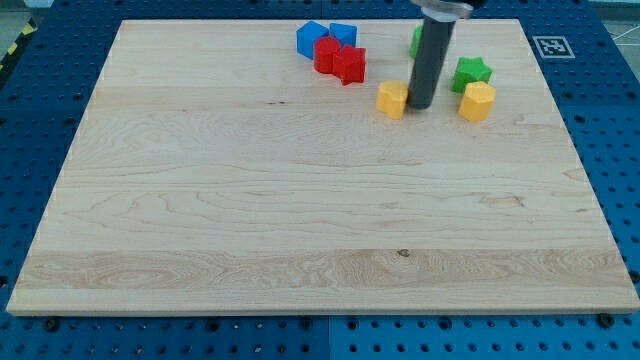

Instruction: Slide the red star towards the left a bit

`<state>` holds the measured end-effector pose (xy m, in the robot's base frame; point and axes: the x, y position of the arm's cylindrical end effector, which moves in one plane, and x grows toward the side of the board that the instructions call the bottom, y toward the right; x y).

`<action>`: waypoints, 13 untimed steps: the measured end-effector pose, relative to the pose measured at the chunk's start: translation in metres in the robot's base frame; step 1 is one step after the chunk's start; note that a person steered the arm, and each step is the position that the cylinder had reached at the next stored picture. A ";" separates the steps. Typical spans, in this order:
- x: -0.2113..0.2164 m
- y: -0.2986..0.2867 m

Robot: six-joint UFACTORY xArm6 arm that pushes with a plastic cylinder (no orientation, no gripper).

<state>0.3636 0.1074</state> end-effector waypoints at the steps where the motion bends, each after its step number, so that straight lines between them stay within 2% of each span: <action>1: 0.003 -0.030; 2: 0.005 -0.053; 3: 0.008 -0.046; 4: 0.007 0.002; 5: 0.005 0.011; 7: -0.024 0.002; 13: -0.050 -0.024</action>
<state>0.3139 0.0832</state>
